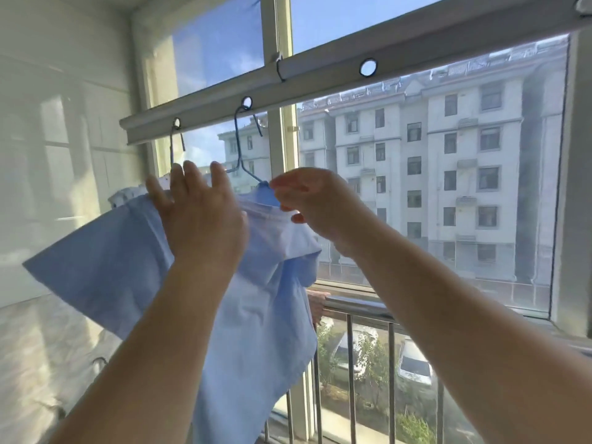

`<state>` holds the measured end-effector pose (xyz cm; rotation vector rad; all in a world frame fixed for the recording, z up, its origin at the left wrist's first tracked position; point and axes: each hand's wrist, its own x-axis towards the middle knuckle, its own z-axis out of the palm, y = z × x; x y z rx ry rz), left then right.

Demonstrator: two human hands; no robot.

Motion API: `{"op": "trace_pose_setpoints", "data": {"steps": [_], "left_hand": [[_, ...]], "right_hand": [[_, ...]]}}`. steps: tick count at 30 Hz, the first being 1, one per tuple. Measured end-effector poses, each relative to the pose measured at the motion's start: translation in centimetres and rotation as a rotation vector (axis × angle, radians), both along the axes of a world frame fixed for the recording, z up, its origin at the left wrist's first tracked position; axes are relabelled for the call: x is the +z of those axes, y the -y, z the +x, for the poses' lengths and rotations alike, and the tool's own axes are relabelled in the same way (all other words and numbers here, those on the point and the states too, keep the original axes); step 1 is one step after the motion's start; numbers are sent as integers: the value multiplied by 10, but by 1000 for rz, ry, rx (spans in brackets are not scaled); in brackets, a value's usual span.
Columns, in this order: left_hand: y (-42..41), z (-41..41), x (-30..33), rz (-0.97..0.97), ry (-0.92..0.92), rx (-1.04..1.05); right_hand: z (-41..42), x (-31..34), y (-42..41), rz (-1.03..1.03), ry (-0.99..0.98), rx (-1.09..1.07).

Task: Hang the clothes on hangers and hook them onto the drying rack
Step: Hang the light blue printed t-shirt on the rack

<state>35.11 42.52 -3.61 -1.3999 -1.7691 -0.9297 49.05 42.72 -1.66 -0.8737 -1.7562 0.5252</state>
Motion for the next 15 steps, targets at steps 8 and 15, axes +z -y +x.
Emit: {"op": "trace_pose_setpoints", "data": {"steps": [8,15], "left_hand": [[6,-8,6,-86,141,-168],[-12,-9,0,-136,466,-736]], "right_hand": [[-66,31,-22,-313,-146,67],[-63,33,-47,-382,-193,-13]]}}
